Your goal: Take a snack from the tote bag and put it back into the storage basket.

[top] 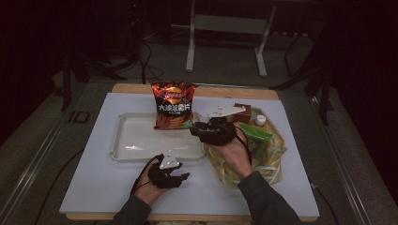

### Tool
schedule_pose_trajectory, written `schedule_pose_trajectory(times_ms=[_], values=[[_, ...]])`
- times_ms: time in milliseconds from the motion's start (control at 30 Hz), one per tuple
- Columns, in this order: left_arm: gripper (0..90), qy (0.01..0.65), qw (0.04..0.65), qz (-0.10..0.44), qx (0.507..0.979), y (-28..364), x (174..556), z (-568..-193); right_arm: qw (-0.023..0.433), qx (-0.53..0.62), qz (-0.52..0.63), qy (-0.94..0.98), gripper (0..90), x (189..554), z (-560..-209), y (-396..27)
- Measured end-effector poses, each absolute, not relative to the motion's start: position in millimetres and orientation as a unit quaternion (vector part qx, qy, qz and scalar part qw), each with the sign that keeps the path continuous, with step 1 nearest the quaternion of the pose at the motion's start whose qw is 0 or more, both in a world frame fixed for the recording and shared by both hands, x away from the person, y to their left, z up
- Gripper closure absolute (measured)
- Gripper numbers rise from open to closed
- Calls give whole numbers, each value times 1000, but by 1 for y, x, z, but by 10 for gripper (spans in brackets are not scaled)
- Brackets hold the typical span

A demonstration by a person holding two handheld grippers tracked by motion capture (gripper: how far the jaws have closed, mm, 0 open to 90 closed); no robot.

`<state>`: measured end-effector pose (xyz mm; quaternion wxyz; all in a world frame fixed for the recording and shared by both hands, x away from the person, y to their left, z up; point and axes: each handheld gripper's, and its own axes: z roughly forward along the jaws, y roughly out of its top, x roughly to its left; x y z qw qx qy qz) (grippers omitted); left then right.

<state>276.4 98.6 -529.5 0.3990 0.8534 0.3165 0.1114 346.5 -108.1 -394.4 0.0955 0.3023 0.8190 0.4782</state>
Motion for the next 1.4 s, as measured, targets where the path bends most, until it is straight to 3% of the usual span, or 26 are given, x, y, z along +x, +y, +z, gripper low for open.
schedule_pose_trajectory(times_ms=[300,633,900,1400], values=[[494,316,398,112,854,98,276,-530,88,313,470,821,632,336,-406,-140],[493,315,397,107,855,96,276,-531,126,323,450,823,628,311,-410,-177],[491,329,416,96,842,101,277,-528,170,354,460,796,689,290,-424,-207],[466,288,431,98,850,79,282,-501,182,386,452,783,660,273,-455,-242]])
